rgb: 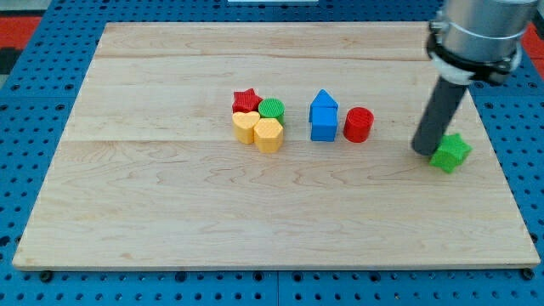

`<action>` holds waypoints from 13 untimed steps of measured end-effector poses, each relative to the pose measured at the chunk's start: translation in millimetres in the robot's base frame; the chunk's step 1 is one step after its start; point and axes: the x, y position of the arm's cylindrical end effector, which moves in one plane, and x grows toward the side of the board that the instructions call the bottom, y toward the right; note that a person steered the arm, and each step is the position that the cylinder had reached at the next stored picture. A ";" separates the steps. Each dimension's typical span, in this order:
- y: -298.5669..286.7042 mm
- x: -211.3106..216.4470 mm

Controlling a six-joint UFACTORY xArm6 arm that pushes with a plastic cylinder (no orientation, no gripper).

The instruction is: Push the green star to the center

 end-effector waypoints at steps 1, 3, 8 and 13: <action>-6.1 -24.3; -63.6 -71.4; 58.6 -5.7; 7.3 40.2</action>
